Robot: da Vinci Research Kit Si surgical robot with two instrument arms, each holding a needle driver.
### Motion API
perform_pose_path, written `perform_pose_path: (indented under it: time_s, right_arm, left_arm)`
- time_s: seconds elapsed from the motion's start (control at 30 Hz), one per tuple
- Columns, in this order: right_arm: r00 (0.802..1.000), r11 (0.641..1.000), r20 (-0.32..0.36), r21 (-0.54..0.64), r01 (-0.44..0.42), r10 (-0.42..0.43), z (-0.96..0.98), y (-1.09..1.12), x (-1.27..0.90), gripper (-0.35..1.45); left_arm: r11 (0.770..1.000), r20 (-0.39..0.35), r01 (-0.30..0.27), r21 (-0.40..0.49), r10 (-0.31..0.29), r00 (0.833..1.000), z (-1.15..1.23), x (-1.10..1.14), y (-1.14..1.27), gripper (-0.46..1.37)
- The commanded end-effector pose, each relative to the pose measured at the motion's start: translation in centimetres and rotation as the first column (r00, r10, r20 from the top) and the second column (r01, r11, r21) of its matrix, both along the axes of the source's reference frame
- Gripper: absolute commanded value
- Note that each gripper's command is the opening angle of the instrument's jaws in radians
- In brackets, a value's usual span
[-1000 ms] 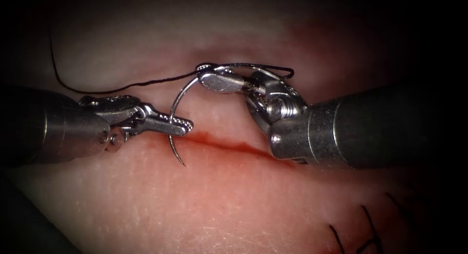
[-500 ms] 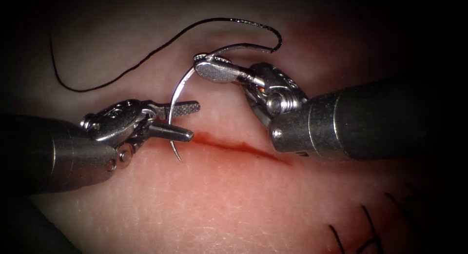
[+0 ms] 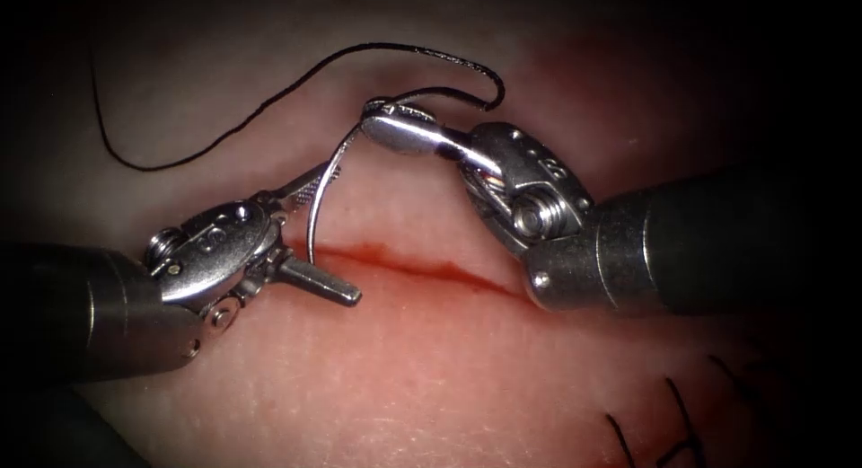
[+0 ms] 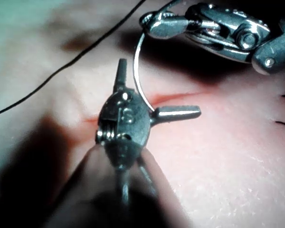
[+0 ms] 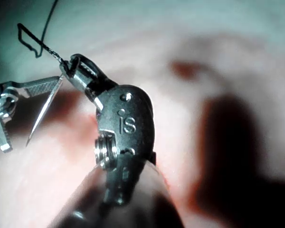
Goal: Wound Closure
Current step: Hand over the needle from the right to the left gripper
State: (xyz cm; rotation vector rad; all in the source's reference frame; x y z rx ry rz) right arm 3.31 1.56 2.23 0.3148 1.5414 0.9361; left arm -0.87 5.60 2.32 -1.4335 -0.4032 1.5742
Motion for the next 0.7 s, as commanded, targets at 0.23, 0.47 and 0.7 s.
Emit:
perform_pose_path:
  time_s: [0.23, 0.47, 0.7]
  right_arm:
    - [0.997, 0.998, 0.053, -0.008, 0.058, -0.058, 0.02, -0.06, -0.01, -0.35]
    - [0.997, 0.997, 0.03, -0.017, 0.071, -0.071, -0.02, -0.1, 0.07, -0.35]
    - [0.993, 0.989, 0.036, -0.098, 0.112, -0.108, -0.12, -0.18, 0.22, -0.35]
  left_arm:
    - [0.999, -0.129, -0.005, 0.038, 0.01, 0.992, -0.06, 0.19, -0.06, 1.22]
    - [0.998, -0.211, -0.006, 0.057, 0.018, 0.977, 0.03, 0.19, -0.1, 1.15]
    - [0.996, -0.321, -0.018, 0.083, 0.044, 0.946, 0.23, 0.19, -0.18, 1.16]
